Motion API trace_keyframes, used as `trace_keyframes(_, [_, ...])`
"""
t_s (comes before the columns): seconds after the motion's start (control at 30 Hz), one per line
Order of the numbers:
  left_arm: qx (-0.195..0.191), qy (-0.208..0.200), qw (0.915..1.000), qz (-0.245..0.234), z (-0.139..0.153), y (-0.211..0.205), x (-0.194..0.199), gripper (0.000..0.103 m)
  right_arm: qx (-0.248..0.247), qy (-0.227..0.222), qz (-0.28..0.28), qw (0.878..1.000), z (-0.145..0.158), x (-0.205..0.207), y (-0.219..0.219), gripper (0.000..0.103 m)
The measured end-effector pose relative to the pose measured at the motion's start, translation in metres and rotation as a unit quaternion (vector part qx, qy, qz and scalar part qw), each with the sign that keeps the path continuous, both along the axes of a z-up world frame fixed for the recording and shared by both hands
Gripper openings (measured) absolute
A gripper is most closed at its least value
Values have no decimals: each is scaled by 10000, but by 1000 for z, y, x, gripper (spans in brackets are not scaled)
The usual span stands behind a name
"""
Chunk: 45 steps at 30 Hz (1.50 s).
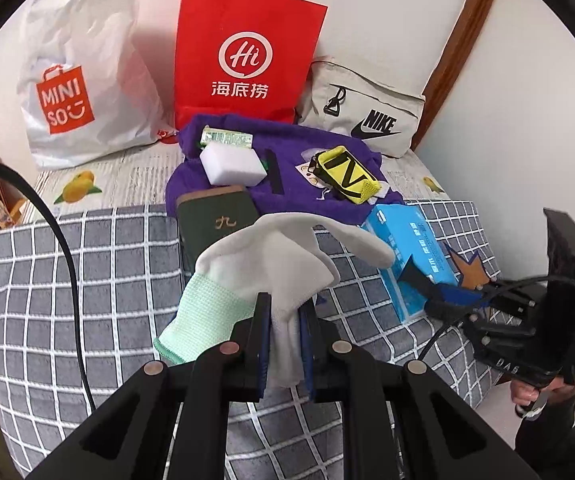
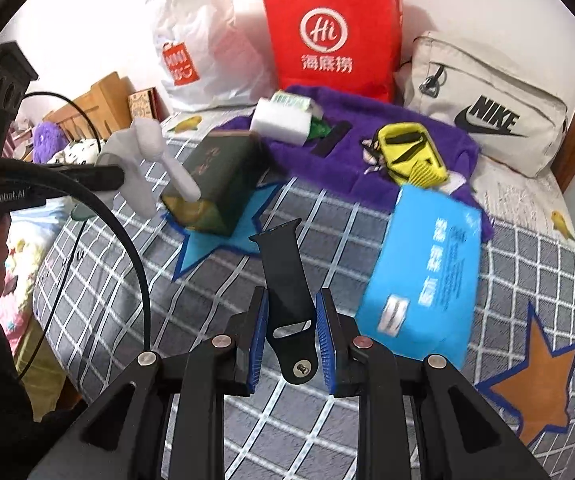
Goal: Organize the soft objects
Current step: 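Carry the glove and black strap over the purple towel with both tools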
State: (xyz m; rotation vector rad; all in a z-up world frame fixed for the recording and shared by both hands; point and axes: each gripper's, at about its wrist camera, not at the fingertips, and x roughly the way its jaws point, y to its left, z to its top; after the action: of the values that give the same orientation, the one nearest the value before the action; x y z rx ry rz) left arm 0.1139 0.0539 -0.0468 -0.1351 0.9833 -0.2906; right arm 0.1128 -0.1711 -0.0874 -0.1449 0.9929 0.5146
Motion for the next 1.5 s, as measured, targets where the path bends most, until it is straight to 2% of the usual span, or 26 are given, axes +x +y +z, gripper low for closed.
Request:
trace_keyframes(0.83, [-85,-146,9998,53,15,5,83,13,235,-197,-557,9980,25,96,-11,24])
trace_keyframes(1.17, [-43,-51,10000,-20,13,-13,140,13,248,-189,-871,9957,23,152,-27,24])
trace_keyframes(1.5, [-411,140,9991,-36,-2,-27,191,13,512,-66,-1030,9933,16,201,-34,24])
